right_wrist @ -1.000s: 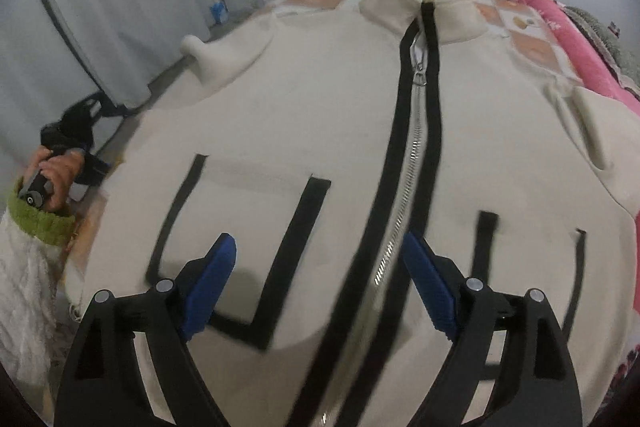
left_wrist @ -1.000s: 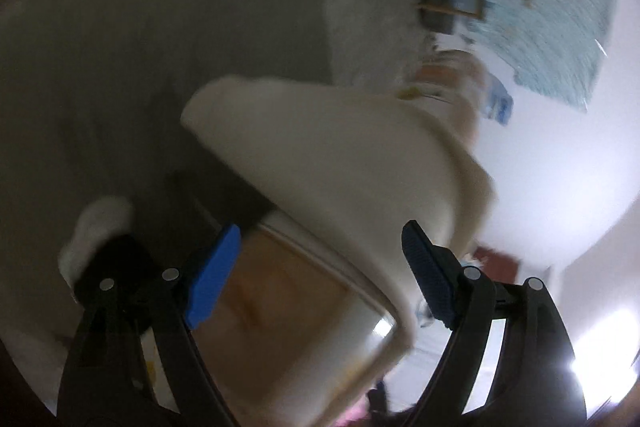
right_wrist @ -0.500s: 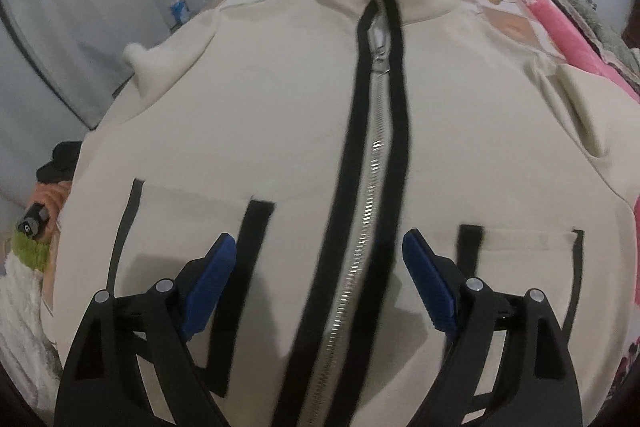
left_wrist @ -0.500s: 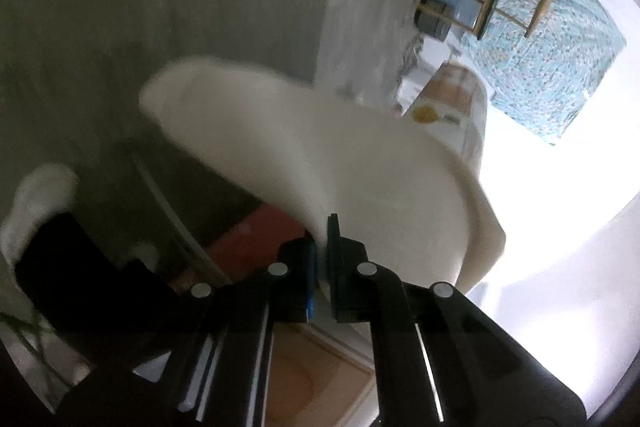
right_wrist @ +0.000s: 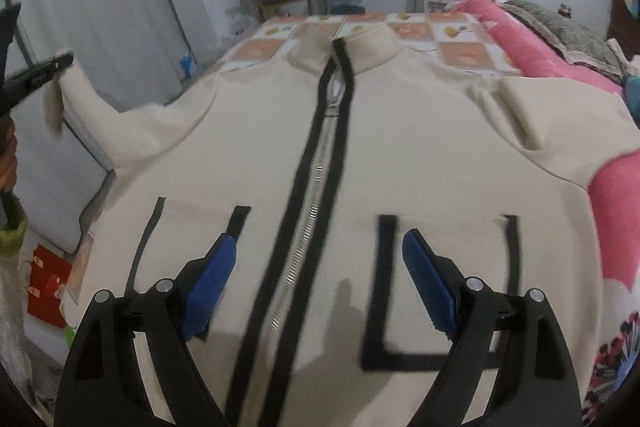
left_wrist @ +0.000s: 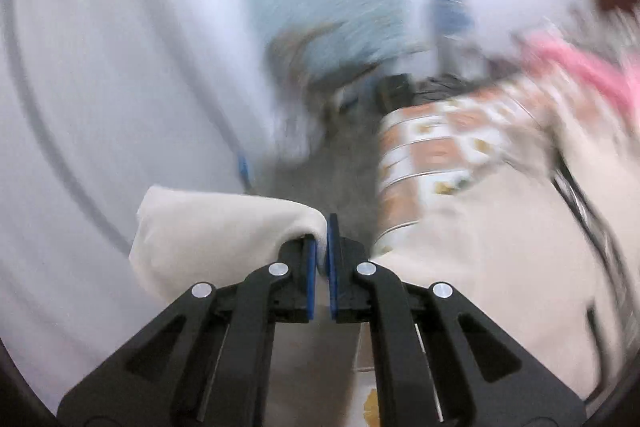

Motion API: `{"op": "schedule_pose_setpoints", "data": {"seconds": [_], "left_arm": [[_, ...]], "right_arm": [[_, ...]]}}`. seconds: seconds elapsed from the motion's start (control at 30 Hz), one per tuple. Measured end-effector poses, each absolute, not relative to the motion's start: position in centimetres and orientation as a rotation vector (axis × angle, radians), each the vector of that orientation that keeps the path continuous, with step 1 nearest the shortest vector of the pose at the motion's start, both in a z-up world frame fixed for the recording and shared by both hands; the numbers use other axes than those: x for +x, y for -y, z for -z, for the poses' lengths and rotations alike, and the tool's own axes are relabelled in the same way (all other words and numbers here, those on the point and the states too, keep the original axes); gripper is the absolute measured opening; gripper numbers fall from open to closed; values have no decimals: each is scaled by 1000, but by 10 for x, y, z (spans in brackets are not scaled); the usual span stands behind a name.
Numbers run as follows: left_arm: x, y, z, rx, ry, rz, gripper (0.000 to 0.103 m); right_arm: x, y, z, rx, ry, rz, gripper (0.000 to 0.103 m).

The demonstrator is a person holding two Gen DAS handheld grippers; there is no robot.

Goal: Fold large clothes

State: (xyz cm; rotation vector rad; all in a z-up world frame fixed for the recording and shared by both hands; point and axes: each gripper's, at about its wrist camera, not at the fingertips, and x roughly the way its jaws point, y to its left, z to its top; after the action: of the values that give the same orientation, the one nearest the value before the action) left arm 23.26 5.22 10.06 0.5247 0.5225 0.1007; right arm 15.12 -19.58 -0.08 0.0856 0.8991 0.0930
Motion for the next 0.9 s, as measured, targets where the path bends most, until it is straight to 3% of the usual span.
{"op": "schedule_pose_setpoints", "data": {"seconds": [0.17,0.27,0.33,0.5,0.73,0.9], "left_arm": [[177,64,-30,831,-570,100,8],[159,79,25,843,-708,188,14],[158,74,43,797,-771,221,25],[147,34,29,495,-815,317,38],[160,-27,32,177,-804,276,38],[189,-49,54,91,-879,148,38]], "right_arm": [[127,224,-2,127,-877,-56,83],[116,240,4,145,-897,-26,83],[113,247,8,140,-921,-16,83],[113,256,3,129,-975,-64,83],[163,267,-40,258,-976,-200,83],[232,271,-24,287,-1011,-161,83]]}}
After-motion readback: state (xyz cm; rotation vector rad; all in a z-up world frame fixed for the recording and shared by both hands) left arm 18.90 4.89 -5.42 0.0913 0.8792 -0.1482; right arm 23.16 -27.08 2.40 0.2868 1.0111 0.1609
